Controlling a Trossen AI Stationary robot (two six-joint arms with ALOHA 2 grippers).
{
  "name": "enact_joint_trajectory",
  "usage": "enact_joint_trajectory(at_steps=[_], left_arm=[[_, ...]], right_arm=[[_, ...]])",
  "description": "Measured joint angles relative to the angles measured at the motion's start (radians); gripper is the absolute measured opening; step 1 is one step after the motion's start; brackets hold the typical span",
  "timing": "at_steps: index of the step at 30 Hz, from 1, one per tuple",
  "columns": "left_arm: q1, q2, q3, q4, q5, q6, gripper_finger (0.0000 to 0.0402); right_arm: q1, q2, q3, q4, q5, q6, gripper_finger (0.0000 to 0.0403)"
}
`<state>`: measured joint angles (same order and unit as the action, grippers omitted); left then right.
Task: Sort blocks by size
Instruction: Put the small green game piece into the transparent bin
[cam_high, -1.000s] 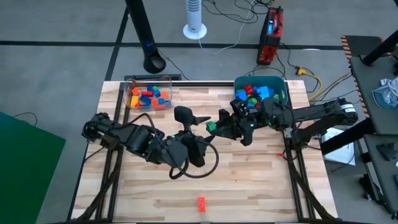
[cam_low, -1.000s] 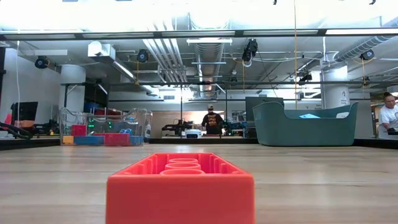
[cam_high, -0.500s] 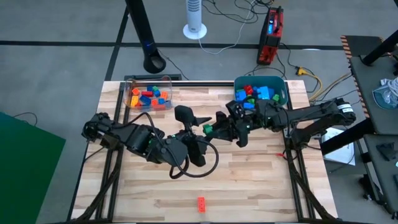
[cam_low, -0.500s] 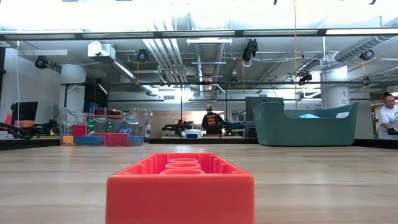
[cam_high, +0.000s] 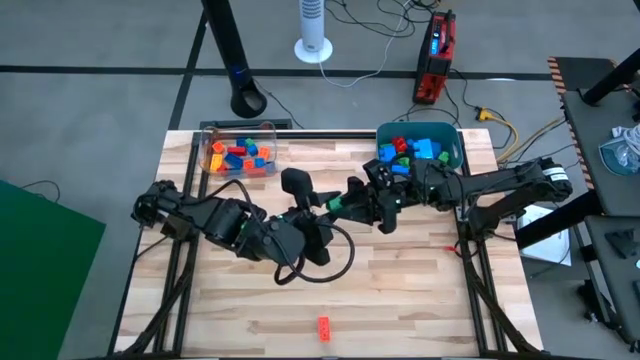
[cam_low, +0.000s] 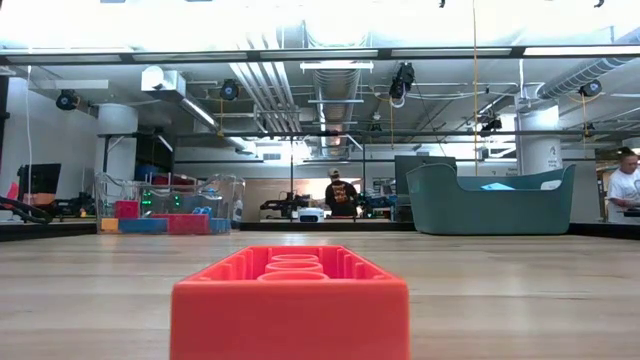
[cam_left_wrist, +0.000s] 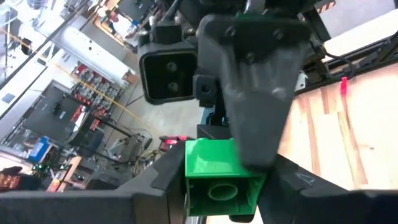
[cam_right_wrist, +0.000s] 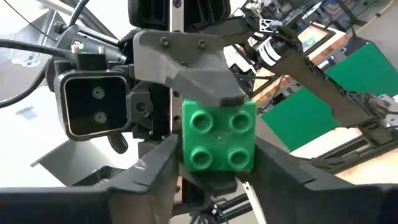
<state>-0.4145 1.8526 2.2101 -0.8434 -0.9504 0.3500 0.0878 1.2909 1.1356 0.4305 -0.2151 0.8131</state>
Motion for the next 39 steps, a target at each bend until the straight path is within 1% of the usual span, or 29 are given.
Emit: enact_joint_trajectory(at_steps=[4, 7, 10, 13, 15, 16, 17, 20, 22, 25, 27, 29, 32, 36, 39], left_arm=[[0.018, -0.012, 0.0, -0.06, -0.002, -0.082, 0.0134], [0.042, -0.032, 0.0, -0.173, -0.003, -0.178, 0.0147], [0.089, -0.054, 0.0, -0.343, -0.003, -0.314, 0.0148], [0.171, -0.073, 0.0, -0.574, 0.004, -0.491, 0.0149], [0.243, -0.085, -0.006, -0.718, 0.046, -0.605, 0.015], [0.29, -0.09, -0.019, -0.742, 0.083, -0.636, 0.015], [0.339, -0.105, -0.044, -0.72, 0.135, -0.639, 0.015], [0.505, -0.15, -0.145, -0.603, 0.359, -0.569, 0.0151], [0.618, -0.174, -0.227, -0.544, 0.478, -0.535, 0.0151], [0.788, -0.185, -0.351, -0.481, 0.611, -0.526, 0.0152], [0.891, -0.185, -0.433, -0.495, 0.689, -0.536, 0.0152], [0.98, -0.186, -0.513, -0.483, 0.728, -0.554, 0.0152], [1.093, -0.187, -0.625, -0.482, 0.759, -0.559, 0.0152], [1.218, -0.185, -0.735, -0.449, 0.767, -0.544, 0.0152], [1.282, -0.183, -0.785, -0.407, 0.761, -0.563, 0.0152]], right_arm=[[-0.021, -0.008, -0.001, -0.018, 0.002, 0.0, 0.0208], [-0.047, -0.026, -0.002, -0.064, 0.006, 0.0, 0.0224], [-0.078, -0.063, -0.001, -0.171, 0.005, 0.001, 0.023], [-0.104, -0.088, -0.001, -0.311, 0.006, 0.005, 0.0229], [-0.11, -0.098, -0.001, -0.384, 0.02, 0.006, 0.0225], [-0.11, -0.104, -0.001, -0.408, 0.032, 0.005, 0.0224], [-0.109, -0.108, -0.001, -0.428, 0.046, 0.0, 0.0222], [-0.108, -0.112, -0.001, -0.469, 0.061, -0.002, 0.022], [-0.108, -0.111, -0.001, -0.496, 0.067, -0.005, 0.0219], [-0.108, -0.111, -0.001, -0.515, 0.075, -0.01, 0.0219], [-0.108, -0.112, -0.001, -0.53, 0.085, -0.004, 0.0219], [-0.108, -0.111, -0.001, -0.546, 0.086, -0.002, 0.0219], [-0.108, -0.111, -0.001, -0.563, 0.086, -0.002, 0.0219], [-0.111, -0.11, -0.002, -0.576, 0.087, -0.005, 0.0219], [-0.121, -0.11, -0.002, -0.586, 0.087, -0.01, 0.0219]])
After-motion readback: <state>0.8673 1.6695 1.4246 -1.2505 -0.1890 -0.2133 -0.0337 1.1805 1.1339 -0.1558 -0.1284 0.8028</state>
